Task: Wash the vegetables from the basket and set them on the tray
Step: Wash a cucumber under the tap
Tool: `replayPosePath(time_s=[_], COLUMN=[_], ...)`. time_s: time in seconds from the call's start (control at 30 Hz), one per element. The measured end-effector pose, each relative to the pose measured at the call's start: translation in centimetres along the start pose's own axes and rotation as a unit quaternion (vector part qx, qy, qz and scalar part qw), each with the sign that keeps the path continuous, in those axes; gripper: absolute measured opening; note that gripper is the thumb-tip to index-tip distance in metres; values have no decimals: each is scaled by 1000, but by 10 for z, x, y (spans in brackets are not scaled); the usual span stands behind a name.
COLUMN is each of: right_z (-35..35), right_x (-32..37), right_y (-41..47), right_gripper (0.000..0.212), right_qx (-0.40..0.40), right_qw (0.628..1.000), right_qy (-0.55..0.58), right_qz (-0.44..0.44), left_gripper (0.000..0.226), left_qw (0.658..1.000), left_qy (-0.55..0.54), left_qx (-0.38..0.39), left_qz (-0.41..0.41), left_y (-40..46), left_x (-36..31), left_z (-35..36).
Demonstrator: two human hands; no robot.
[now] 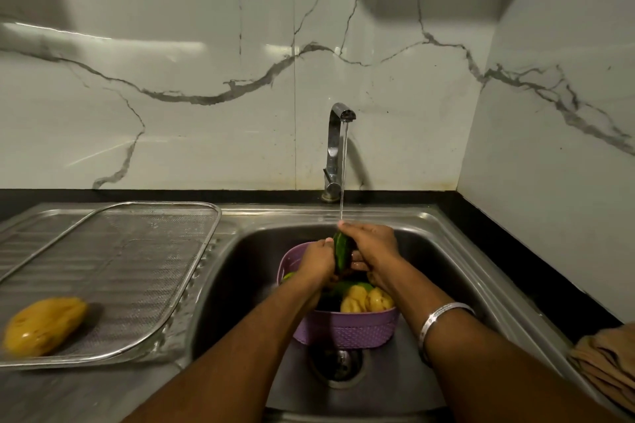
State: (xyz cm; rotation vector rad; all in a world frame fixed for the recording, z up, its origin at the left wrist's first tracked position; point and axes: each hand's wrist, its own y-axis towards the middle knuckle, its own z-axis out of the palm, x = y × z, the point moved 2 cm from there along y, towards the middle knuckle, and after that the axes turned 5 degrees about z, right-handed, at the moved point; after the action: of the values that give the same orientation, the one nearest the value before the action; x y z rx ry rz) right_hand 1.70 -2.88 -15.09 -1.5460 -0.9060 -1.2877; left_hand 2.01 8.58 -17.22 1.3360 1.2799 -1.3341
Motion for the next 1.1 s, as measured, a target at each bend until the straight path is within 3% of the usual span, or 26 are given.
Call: replayPosePath(time_s=[0.13,0.3,0.5,0.7,0.77,0.87,0.93,1.1], right_z=[-2,0,-3,1,-1,-4,-4,7], right_x=[1,-2,3,5,5,2,1,5], right_y=[4,4,-2,-9,-8,-5,-4,-11], right_gripper=[26,12,27,16,14,18,21,13], right_qx=[-46,74,-49,81,46,-34,-43,54], right_qw=[999,997,999,995,998,999,997,998], right_qy=[7,1,-6,36,33,-2,-40,-13], right_qz=[9,29,10,40,31,-10,-40,36], left_gripper=[36,39,54,49,51,61,55,42], left_qw=[1000,995,981,973,981,999,993,999], left_qy=[-11,-91,-151,-213,-180,-1,94,21], left_qx=[6,4,91,49,42,33,20,-19], left_qz=[-6,-51,-77,-72,-56,35,74,38], left_y=[-3,-8,-17,-5,-3,-1,-3,-5], left_x=[1,-4,-7,-5,-4,-3,-2,-7], left_z=[3,-7,1,-6,-5,-1,2,1])
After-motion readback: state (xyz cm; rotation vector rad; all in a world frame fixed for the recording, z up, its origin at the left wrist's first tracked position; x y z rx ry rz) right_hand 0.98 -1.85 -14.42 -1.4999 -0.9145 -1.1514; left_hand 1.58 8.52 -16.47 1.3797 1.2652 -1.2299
